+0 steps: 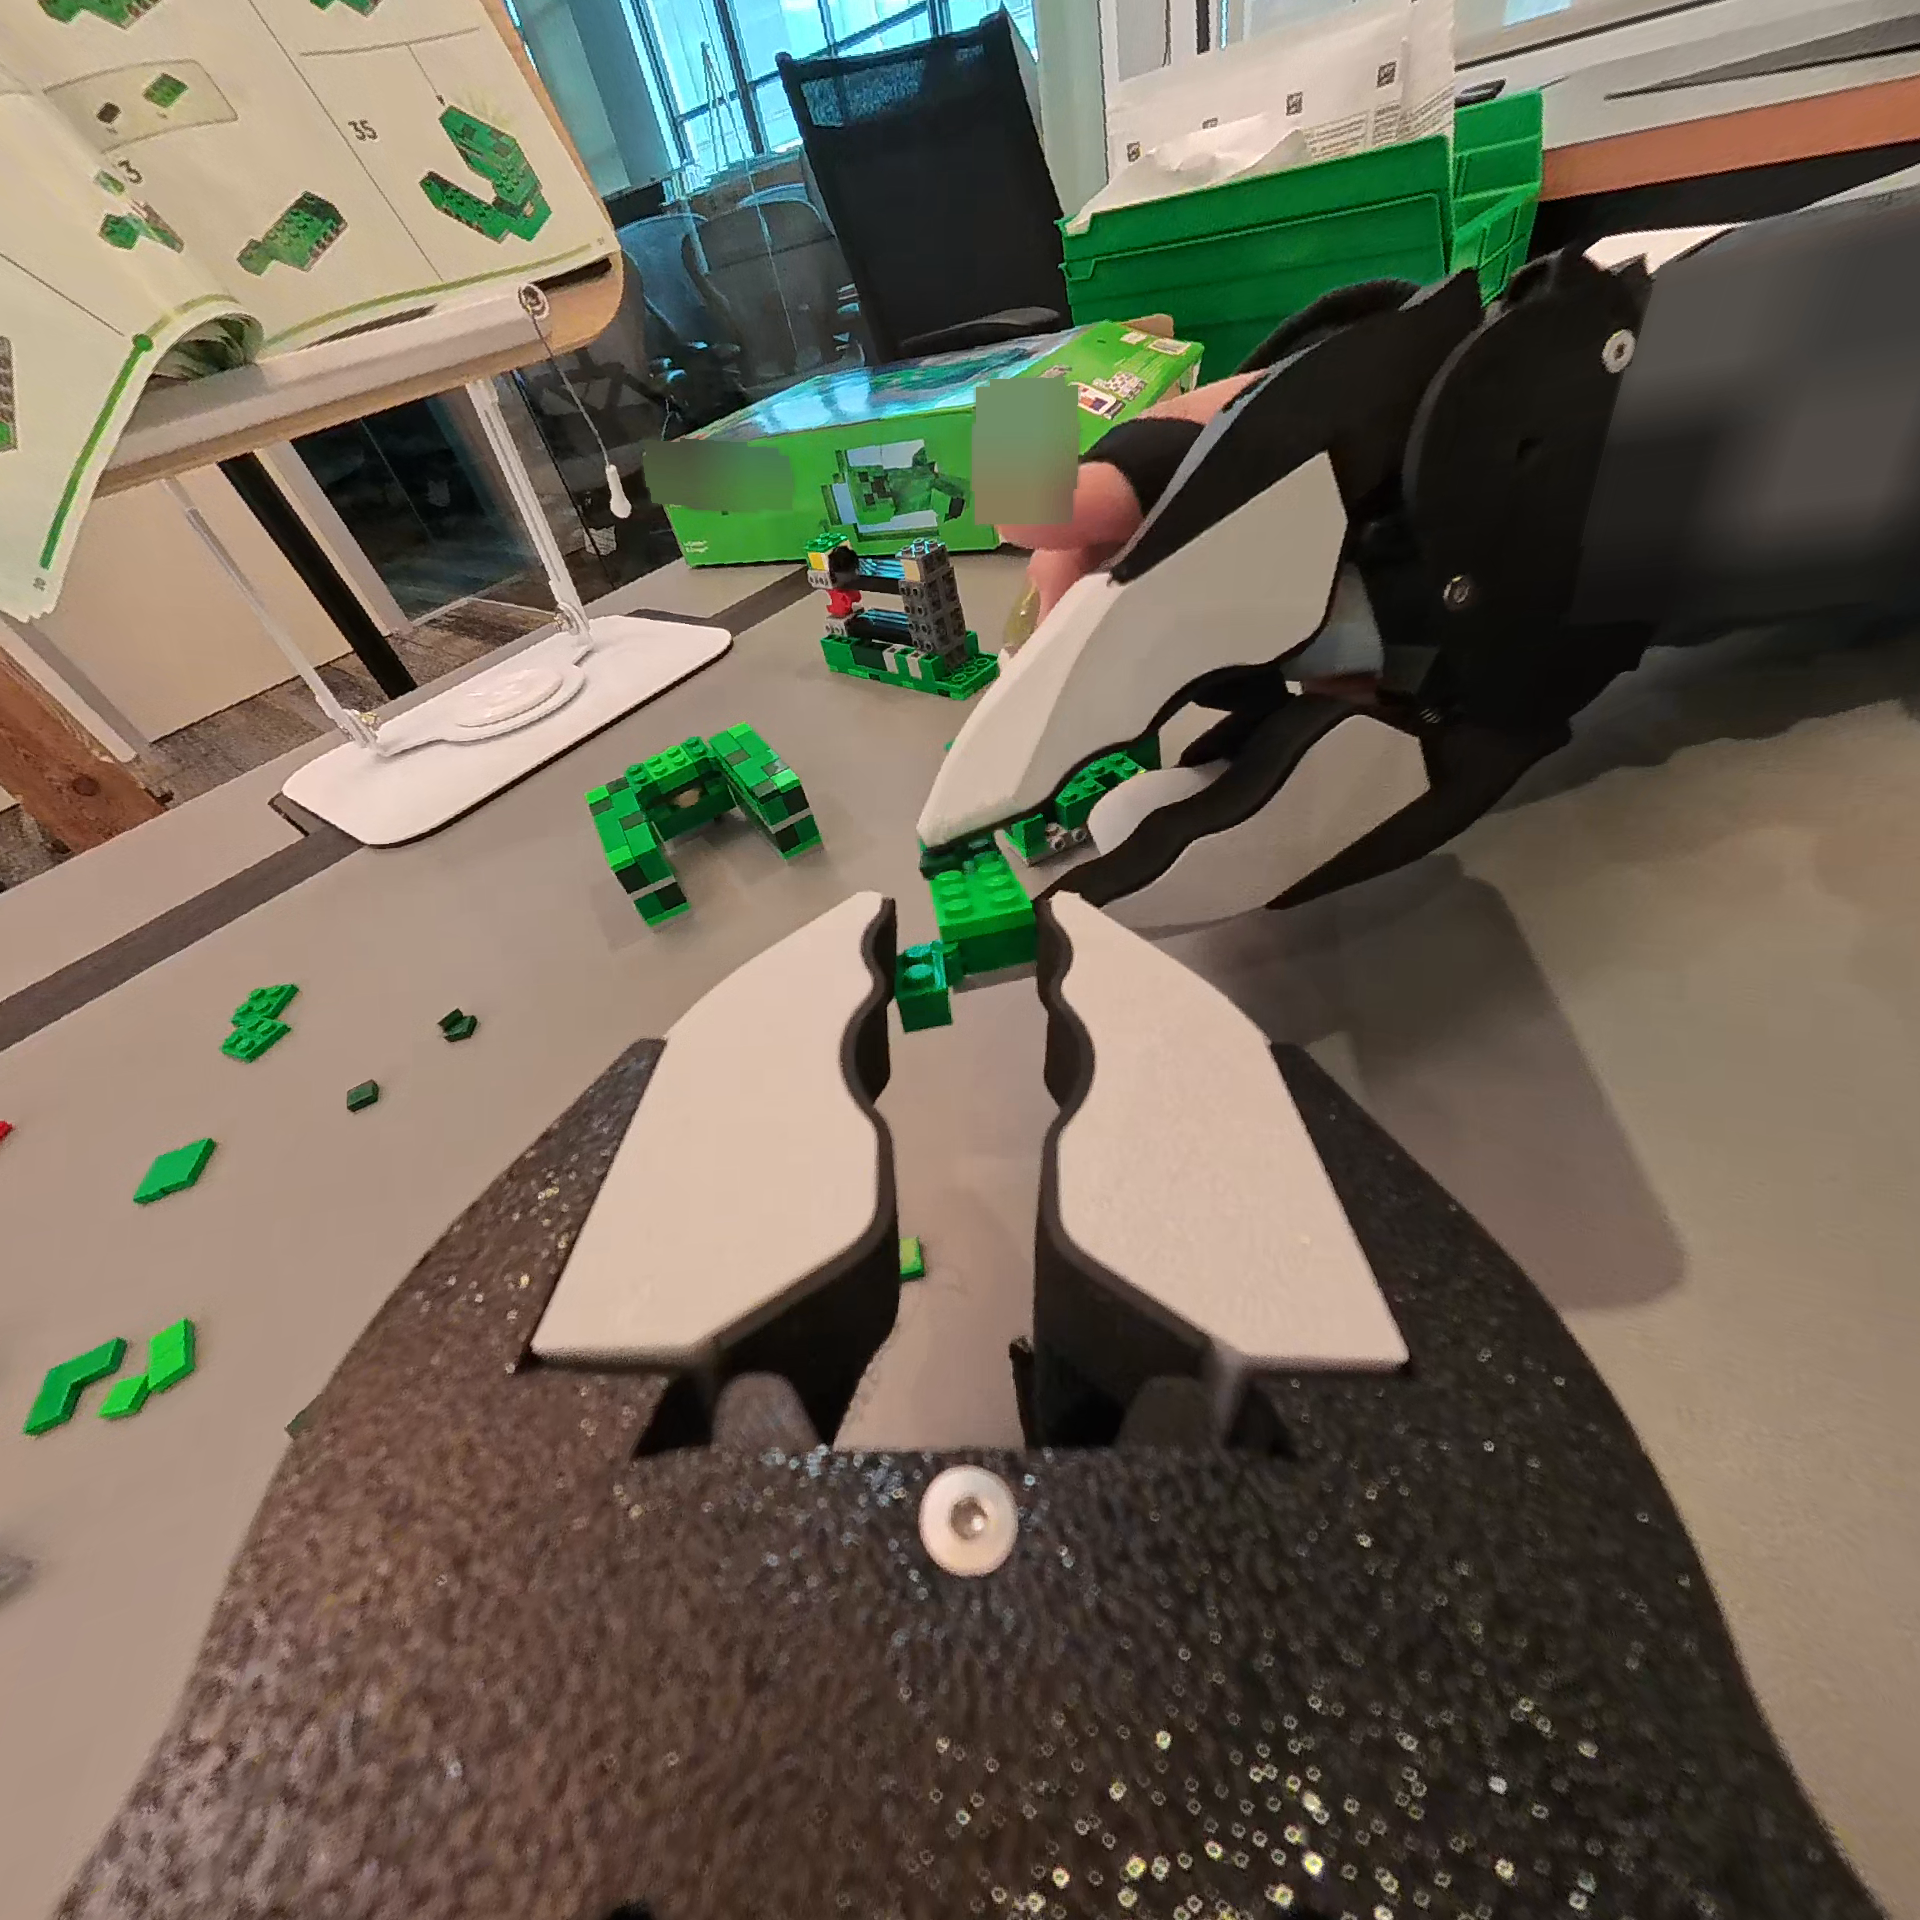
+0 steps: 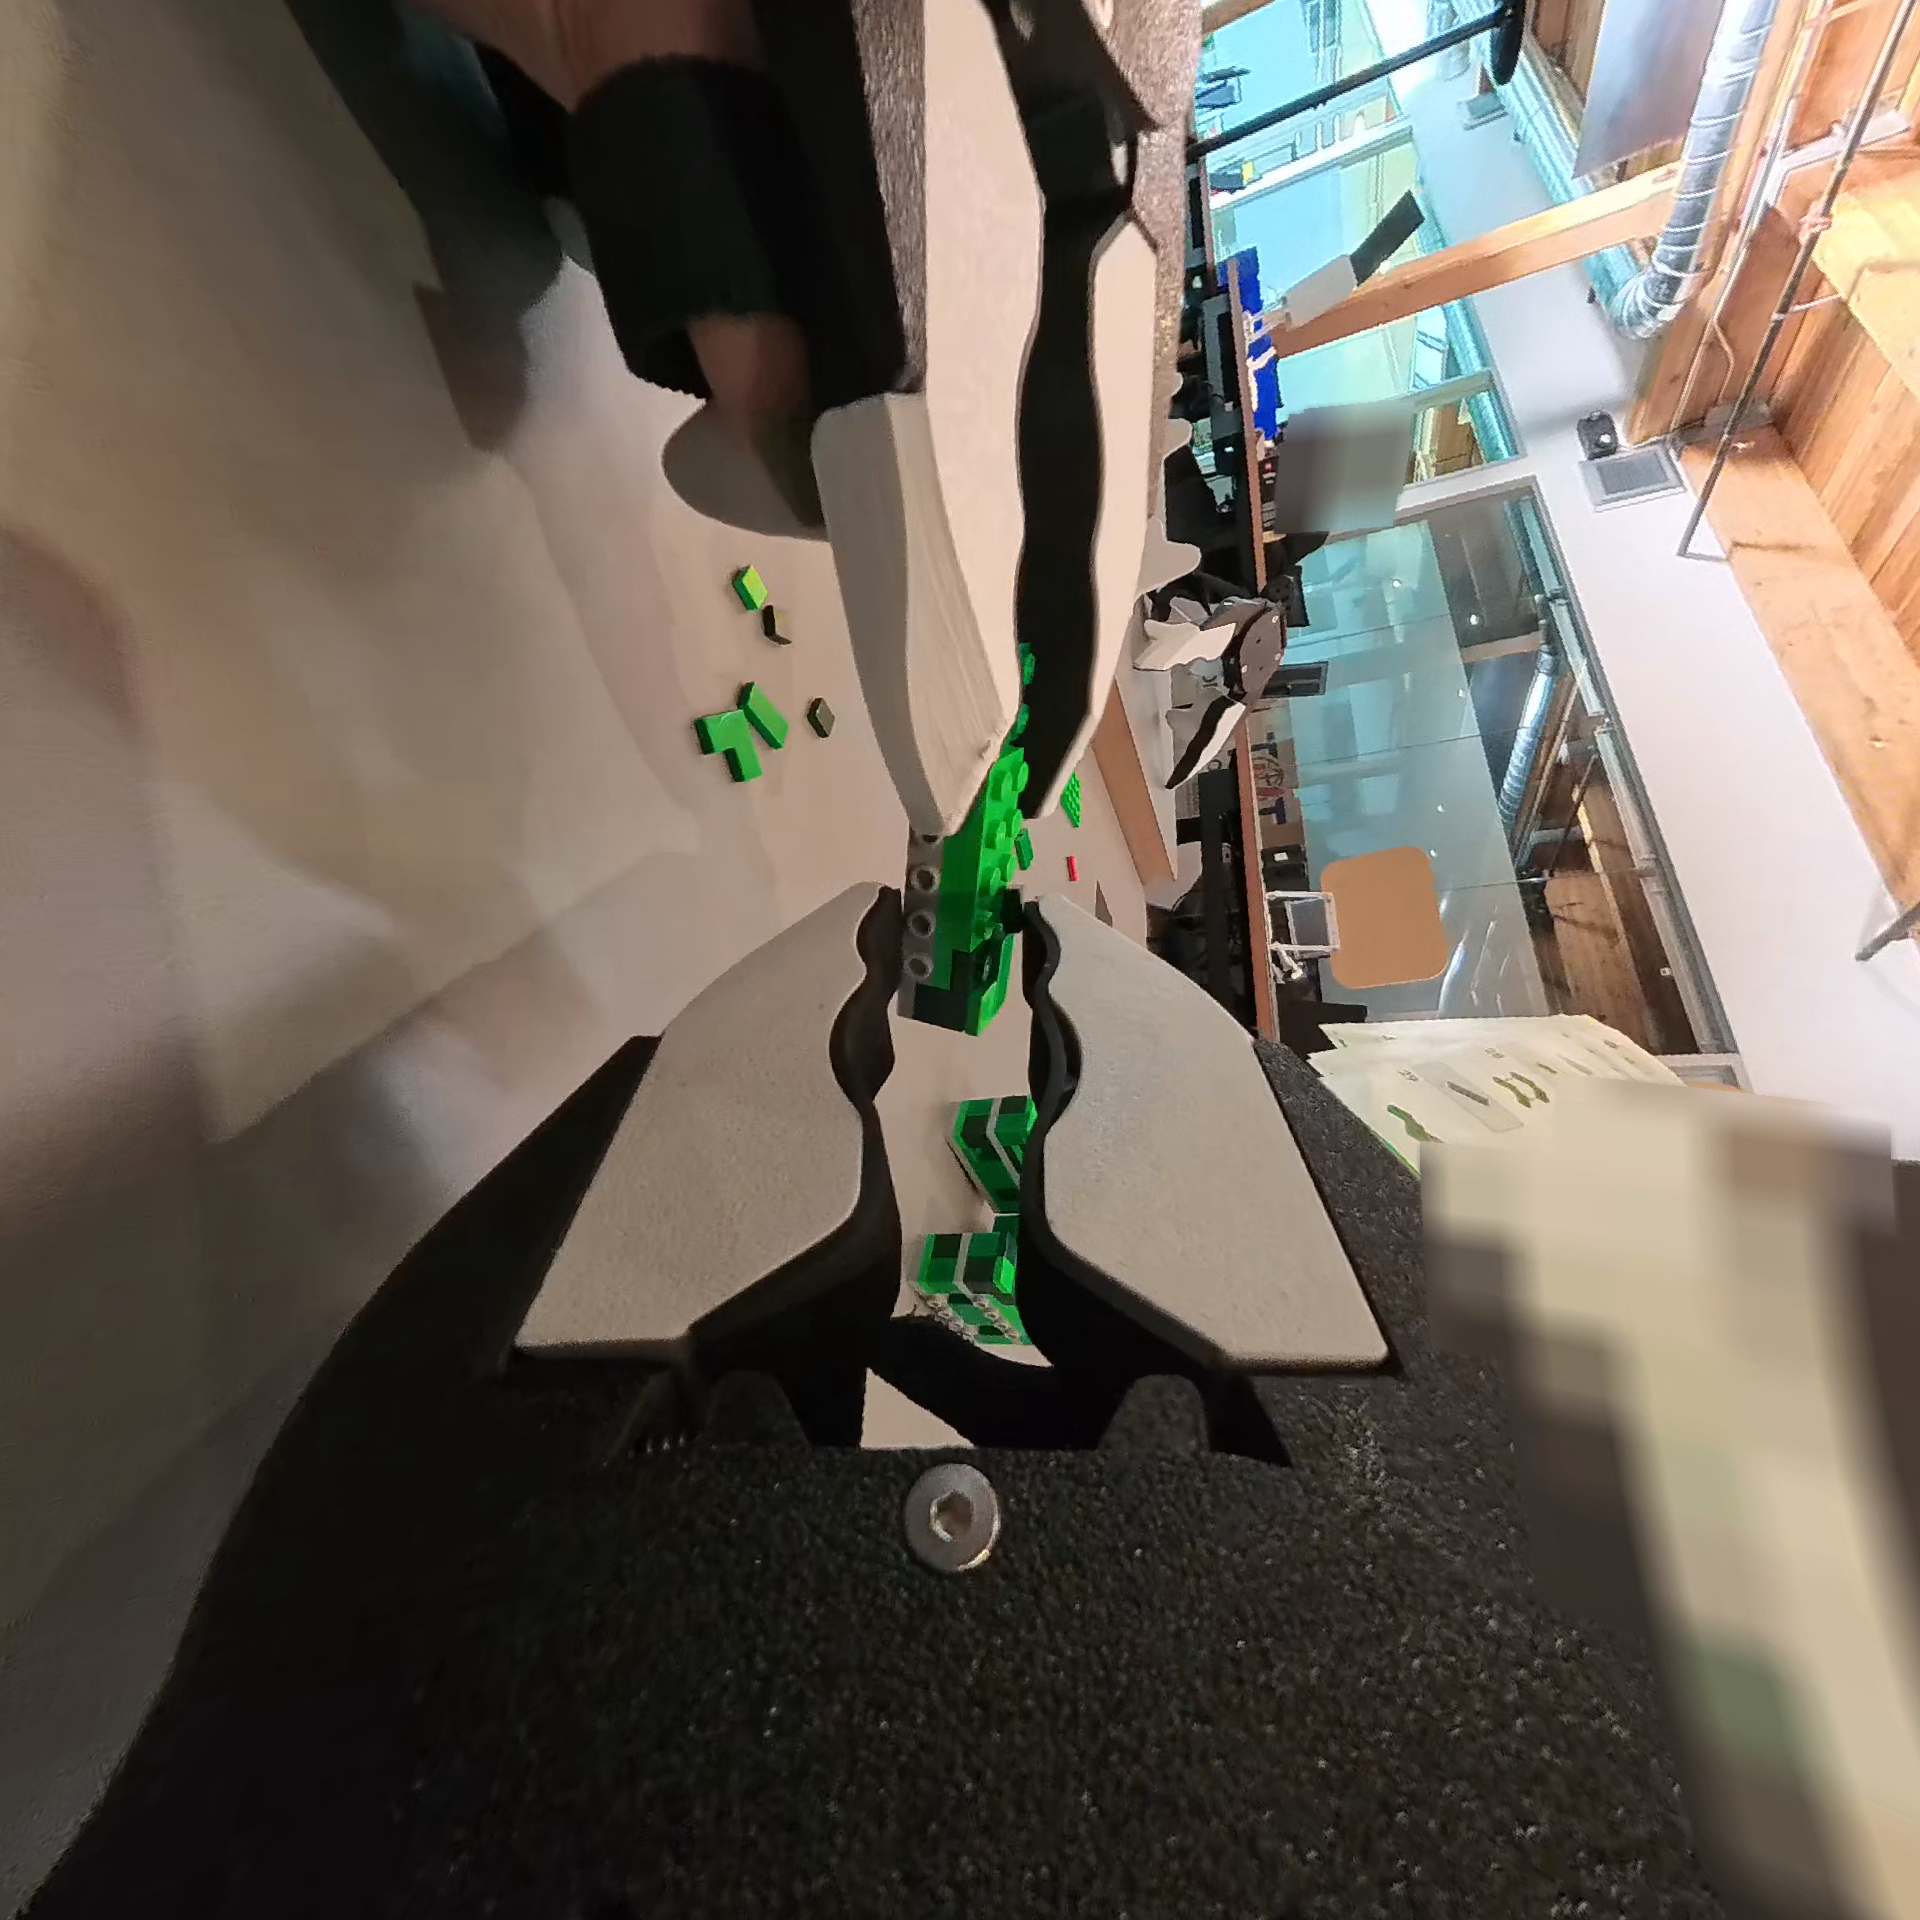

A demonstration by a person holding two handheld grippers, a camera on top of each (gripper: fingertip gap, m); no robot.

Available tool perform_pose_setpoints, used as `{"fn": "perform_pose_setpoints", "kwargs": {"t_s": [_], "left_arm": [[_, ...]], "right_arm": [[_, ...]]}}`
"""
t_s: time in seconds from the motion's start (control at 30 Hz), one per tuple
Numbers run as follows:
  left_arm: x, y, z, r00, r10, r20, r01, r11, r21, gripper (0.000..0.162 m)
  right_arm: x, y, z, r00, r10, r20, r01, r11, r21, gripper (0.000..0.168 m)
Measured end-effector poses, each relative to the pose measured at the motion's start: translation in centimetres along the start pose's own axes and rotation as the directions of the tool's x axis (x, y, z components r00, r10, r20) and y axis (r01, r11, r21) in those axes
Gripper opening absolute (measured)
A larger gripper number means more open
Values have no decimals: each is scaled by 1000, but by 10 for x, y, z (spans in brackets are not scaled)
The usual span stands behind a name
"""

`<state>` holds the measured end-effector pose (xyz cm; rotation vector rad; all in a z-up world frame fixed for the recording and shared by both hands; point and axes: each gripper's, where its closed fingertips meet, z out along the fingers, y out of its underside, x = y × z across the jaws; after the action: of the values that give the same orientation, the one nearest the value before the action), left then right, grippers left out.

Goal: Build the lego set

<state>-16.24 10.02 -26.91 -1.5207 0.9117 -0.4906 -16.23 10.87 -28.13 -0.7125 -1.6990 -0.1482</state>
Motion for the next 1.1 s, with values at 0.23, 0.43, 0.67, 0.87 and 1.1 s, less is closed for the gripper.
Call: {"fn": "perform_pose_setpoints", "kwargs": {"t_s": [0.23,0.43,0.67,0.87,1.1], "left_arm": [[2,0,1,1000,9,-13,-9,1000,1,25],[6,-5,-1,999,12,-37,-10,999,36,25],[7,-9,-2,998,-11,-61,16,998,67,25],[9,-8,-1,998,3,-61,0,998,64,25],[16,-8,1,993,97,-65,-93,994,56,25]], "right_arm": [[-2,0,-2,1000,-28,-8,28,1000,11,21],[0,-3,-6,998,-46,-51,48,998,35,20],[6,-6,-12,985,-136,-111,139,990,24,17],[4,-6,-13,991,-117,-61,120,992,49,18],[-3,-6,-15,989,-149,0,149,985,85,21]]}}
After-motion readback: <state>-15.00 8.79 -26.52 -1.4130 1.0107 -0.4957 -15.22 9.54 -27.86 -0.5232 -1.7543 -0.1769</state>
